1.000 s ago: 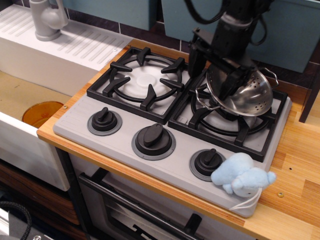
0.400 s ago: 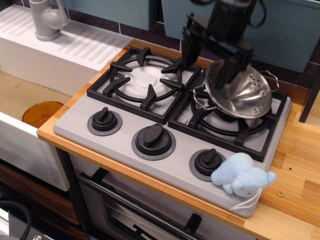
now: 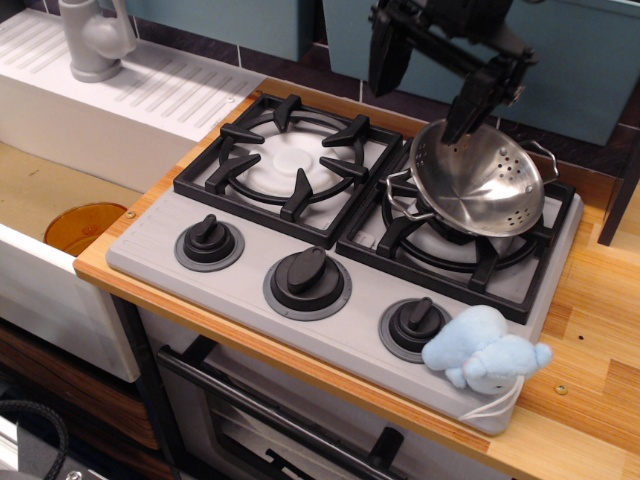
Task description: End effector transition from pot or pan to object
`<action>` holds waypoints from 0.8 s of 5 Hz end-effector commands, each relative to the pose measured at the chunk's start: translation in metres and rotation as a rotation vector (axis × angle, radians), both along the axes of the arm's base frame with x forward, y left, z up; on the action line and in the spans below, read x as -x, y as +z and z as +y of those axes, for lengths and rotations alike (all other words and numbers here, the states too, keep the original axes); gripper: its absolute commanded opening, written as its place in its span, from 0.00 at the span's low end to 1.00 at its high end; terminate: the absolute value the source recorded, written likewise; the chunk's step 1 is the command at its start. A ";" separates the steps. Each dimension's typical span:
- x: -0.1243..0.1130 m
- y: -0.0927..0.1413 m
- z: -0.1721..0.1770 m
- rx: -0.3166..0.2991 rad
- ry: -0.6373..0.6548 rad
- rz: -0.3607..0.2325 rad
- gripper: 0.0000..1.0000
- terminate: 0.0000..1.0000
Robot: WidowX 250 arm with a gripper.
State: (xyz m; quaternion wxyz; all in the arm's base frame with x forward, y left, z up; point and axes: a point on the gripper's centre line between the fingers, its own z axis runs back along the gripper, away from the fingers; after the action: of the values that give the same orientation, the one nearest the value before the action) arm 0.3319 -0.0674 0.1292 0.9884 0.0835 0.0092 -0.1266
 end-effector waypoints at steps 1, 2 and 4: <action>0.032 0.007 -0.027 0.021 0.038 -0.016 1.00 0.00; 0.048 -0.004 -0.047 0.030 0.064 -0.023 1.00 0.00; 0.075 -0.035 -0.074 0.040 0.094 -0.087 1.00 0.00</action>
State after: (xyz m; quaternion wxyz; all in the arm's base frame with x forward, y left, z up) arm 0.2496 -0.1385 0.0729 0.9935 0.0841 -0.0022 -0.0771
